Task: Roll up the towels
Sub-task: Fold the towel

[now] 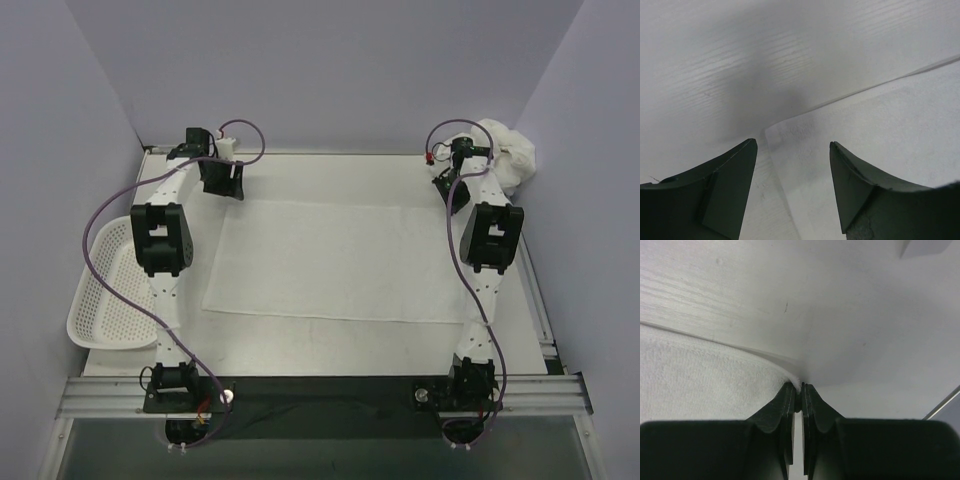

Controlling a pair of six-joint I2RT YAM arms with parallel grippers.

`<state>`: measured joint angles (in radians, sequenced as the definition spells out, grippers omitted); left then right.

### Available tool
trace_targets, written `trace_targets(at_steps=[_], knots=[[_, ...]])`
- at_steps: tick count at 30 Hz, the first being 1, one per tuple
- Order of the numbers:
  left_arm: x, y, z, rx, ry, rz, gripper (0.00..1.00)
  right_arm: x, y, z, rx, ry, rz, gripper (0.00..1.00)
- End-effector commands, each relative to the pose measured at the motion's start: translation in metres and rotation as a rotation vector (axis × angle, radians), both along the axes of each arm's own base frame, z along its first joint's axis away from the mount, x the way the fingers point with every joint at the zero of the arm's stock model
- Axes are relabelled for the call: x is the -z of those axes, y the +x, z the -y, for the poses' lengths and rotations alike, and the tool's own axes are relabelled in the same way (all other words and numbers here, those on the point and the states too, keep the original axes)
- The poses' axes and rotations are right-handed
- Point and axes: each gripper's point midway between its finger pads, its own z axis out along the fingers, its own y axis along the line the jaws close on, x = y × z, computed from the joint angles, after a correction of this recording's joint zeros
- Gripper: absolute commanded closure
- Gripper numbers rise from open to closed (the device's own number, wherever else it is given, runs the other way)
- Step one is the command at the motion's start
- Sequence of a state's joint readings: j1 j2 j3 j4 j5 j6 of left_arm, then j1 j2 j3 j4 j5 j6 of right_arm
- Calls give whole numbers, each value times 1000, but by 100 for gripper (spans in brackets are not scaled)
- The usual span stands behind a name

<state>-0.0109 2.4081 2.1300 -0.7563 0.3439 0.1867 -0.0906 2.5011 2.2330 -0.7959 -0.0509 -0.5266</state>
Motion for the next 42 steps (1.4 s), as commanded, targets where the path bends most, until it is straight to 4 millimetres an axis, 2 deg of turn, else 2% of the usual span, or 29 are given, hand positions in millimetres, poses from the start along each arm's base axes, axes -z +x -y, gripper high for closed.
trace_targets(at_steps=[1,5,11,15,20,25,29,30,33,35,39,42], knots=[[-4,10,-7,-16,19,14,30,-6,-6,-2,-16,-2,-17,100],[-5,19,-10,-15,38,28,31,-13,-8,-4,-23,1,-9,100],[8,23,-17,-17,90,15,34,-14,-7,-5,-23,4,-5,100],[14,17,-16,-5,95,-8,39,-13,-8,-6,-21,5,-10,100],[23,1,-5,25,48,-58,48,-13,-9,-5,-21,0,-10,100],[29,-10,6,54,26,-86,51,-14,-7,-5,-21,-1,-4,100],[32,-11,14,71,57,-86,69,-13,-7,-4,-19,2,-4,100],[32,-10,12,59,71,-85,77,-13,-7,-4,-19,2,-4,100],[25,-1,7,23,89,-62,95,-16,-4,0,-13,-1,11,100],[21,4,3,5,96,-48,100,-20,-1,6,-3,-18,25,100],[3,18,0,-37,70,-2,100,-36,19,25,39,-58,107,100],[-17,32,-3,-58,29,67,100,-44,30,30,59,-59,157,100]])
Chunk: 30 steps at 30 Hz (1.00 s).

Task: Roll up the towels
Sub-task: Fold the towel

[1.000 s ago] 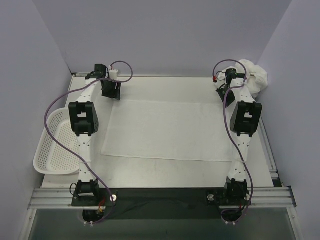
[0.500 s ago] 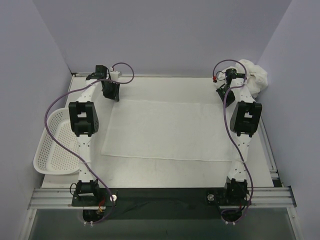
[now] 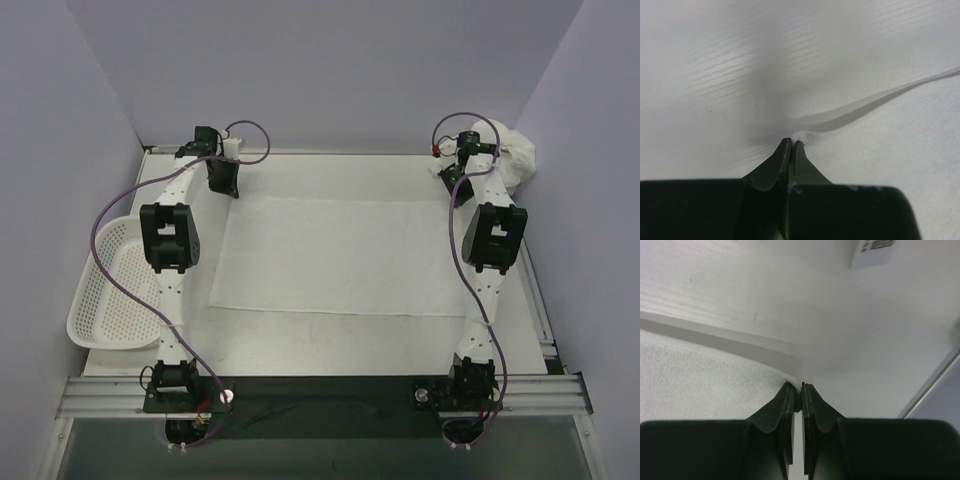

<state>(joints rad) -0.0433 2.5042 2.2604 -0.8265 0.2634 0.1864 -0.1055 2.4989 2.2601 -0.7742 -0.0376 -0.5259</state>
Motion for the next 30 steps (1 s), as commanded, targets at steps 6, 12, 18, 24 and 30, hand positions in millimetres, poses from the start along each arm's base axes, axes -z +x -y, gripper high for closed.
trace_targets(at_steps=[6,12,18,24,30], knots=[[-72,42,-22,-59,-107,211,100,-68,27,25,40,-68,185,100],[-113,18,-17,26,-208,249,100,-80,-3,13,-23,-31,150,100],[-128,-32,-20,160,-169,328,100,-105,-51,-3,-120,28,131,100],[-141,-75,-28,236,-165,364,100,-105,-98,-14,-209,76,56,100],[-123,-138,-38,341,-78,292,100,-104,-150,-25,-269,139,-20,100]])
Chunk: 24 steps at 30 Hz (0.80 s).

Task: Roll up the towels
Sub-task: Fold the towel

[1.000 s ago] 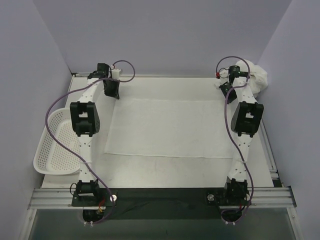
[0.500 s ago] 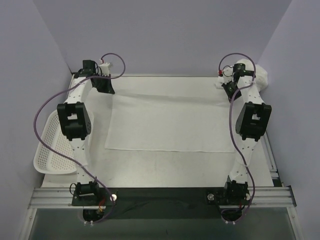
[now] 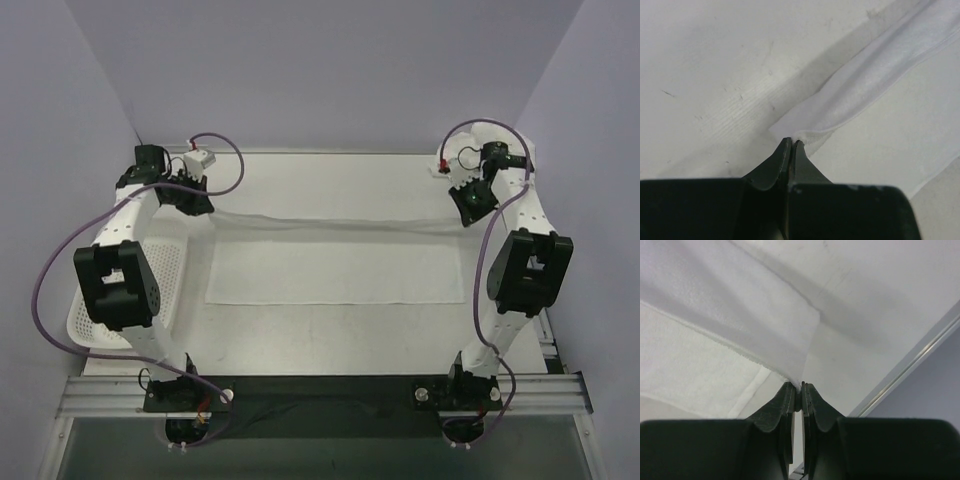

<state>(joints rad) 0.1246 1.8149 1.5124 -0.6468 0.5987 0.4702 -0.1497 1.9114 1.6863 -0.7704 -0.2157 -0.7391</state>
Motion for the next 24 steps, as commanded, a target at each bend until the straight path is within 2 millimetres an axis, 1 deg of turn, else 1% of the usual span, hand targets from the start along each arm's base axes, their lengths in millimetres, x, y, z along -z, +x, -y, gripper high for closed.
trace_targets(at_steps=[1,2,3,4,5,8,9,10,11,13,14,16,17,20,21,22,24], knots=[[-7,-31,-5,109,73,42,100,0,-52,-9,-58,50,-98,100],[-2,-42,-7,133,99,33,100,5,-62,-10,-64,58,-125,100],[3,-49,-10,136,112,18,100,6,-69,-12,-74,61,-129,100],[8,-58,-10,147,116,-4,100,12,-76,-14,-77,69,-149,100],[20,-71,-11,165,128,-28,100,25,-90,-16,-75,83,-199,100],[42,-89,-12,186,157,-81,100,47,-108,-22,-73,115,-275,100],[56,-98,-14,184,174,-125,100,56,-111,-24,-61,129,-306,100],[68,-102,-14,184,181,-163,100,61,-113,-25,-50,139,-324,100],[78,-108,-15,183,186,-197,100,71,-114,-26,-42,147,-353,100],[95,-110,-18,164,207,-244,100,79,-115,-24,-22,141,-379,100],[100,-110,-19,153,212,-254,100,86,-115,-23,-18,137,-399,100],[108,-106,-20,137,214,-272,100,91,-112,-19,0,121,-399,100],[110,-105,-19,123,203,-280,100,95,-111,-17,8,111,-410,100],[115,-95,-16,106,211,-279,100,97,-101,-10,50,94,-401,100],[116,-92,-14,107,219,-271,100,95,-95,-7,60,87,-387,100],[117,-89,-8,110,221,-272,100,96,-92,-5,72,84,-382,100],[116,-81,-5,104,229,-253,100,95,-86,-2,94,75,-376,100]])
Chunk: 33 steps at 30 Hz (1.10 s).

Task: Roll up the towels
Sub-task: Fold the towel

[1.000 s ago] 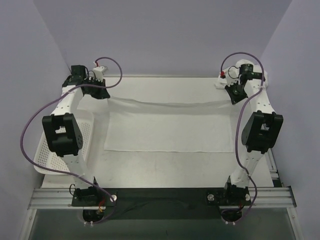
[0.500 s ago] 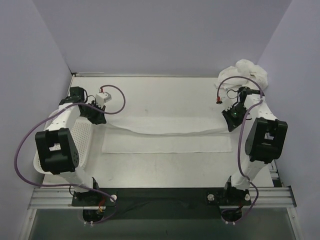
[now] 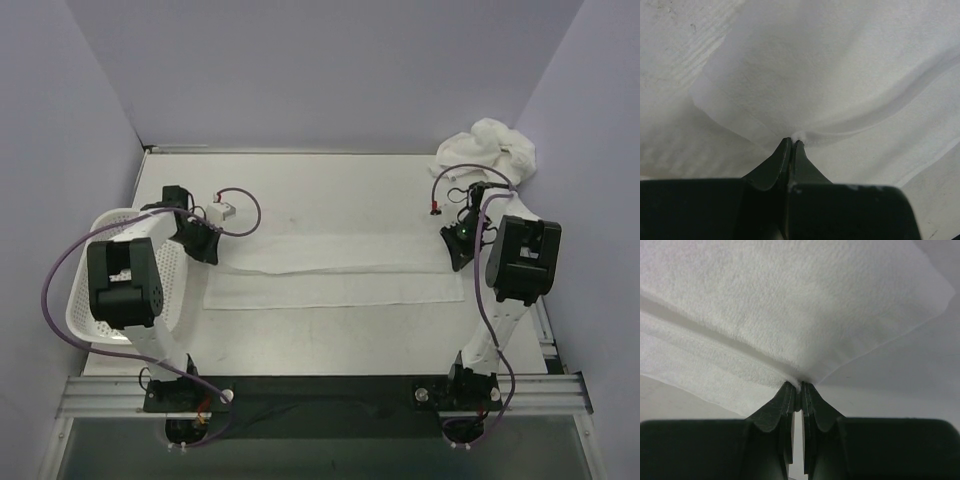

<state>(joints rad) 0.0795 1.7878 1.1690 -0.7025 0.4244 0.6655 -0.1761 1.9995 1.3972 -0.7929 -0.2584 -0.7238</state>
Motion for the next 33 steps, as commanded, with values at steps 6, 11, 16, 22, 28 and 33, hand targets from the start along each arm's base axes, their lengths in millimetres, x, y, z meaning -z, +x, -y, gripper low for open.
trace_targets(at_steps=[6,11,16,22,28,33], knots=[[-28,51,5,-44,14,128,100,-34,32,27,90,-69,102,100],[-46,54,7,-31,4,146,100,-45,30,30,91,-61,120,100],[-66,50,16,-16,-17,171,100,-51,26,30,80,-55,134,100],[-93,30,16,5,-32,182,100,-71,23,32,56,-56,173,100],[-116,0,7,17,-25,189,100,-90,10,32,6,-51,194,100],[-95,-37,9,55,-23,115,100,-81,-5,29,-19,-39,154,100]])
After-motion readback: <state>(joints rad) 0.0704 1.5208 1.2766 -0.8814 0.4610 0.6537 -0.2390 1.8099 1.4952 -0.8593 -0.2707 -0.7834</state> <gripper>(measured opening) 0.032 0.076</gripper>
